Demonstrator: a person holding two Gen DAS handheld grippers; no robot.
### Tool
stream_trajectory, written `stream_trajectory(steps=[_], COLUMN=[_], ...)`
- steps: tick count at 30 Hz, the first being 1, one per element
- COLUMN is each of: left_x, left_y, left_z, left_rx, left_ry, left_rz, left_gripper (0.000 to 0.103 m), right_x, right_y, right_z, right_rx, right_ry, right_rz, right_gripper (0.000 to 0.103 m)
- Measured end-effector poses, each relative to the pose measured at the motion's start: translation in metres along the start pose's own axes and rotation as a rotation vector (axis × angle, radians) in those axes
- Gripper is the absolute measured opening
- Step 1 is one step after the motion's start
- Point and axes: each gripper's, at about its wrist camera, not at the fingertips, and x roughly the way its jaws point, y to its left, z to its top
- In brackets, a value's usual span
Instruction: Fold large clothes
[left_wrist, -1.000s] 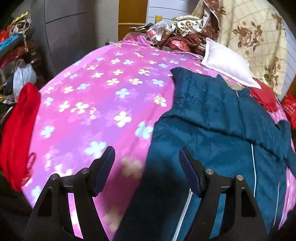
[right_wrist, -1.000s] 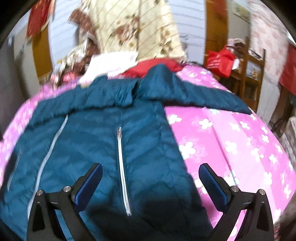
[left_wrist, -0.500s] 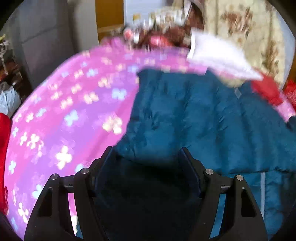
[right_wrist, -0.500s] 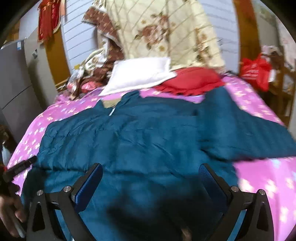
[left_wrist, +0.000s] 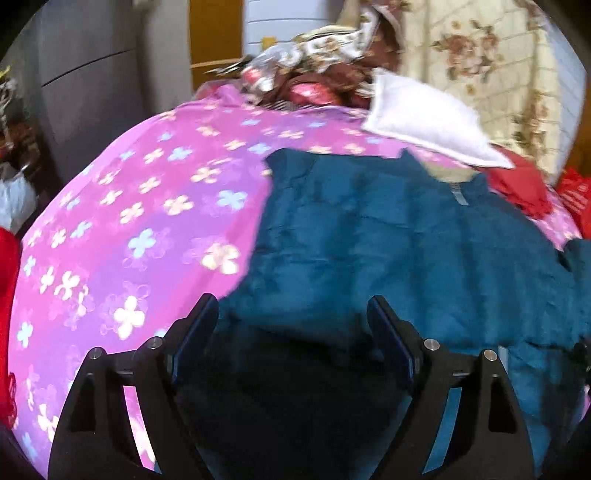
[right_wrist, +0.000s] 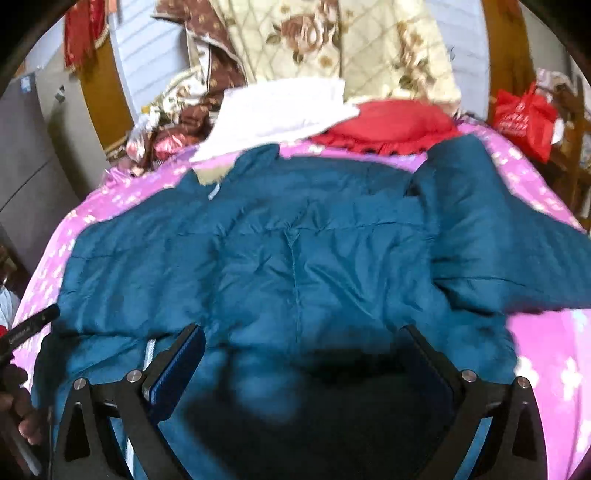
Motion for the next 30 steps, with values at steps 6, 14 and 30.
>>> stream_trajectory(steps=[6,14,30], left_x=[-0.027,-0.048,-0.031], left_y=[-0.027,-0.044,-0.061], left_z=[-0.019,-0.033,-0.046], left_rx=[0.081,0.114,0.171], left_ry=[-0.023,-0.032,0.054], left_rz=[-0.030,-0.111,-0.089], left_gripper=[0.083,0.083,0.083], right_x=[-0.073,-0.126,-0.150], right_y=[-0.005,-0.074,-0.324], right_z=[-0.048,-0.100,-0.076], right_rx=[0.010,0.064,0.493], right_ry=[-0.116,-0.065,0.020], right_rz=[0.003,-0.122,-0.375], right_gripper=[0.103,0.103,0.089])
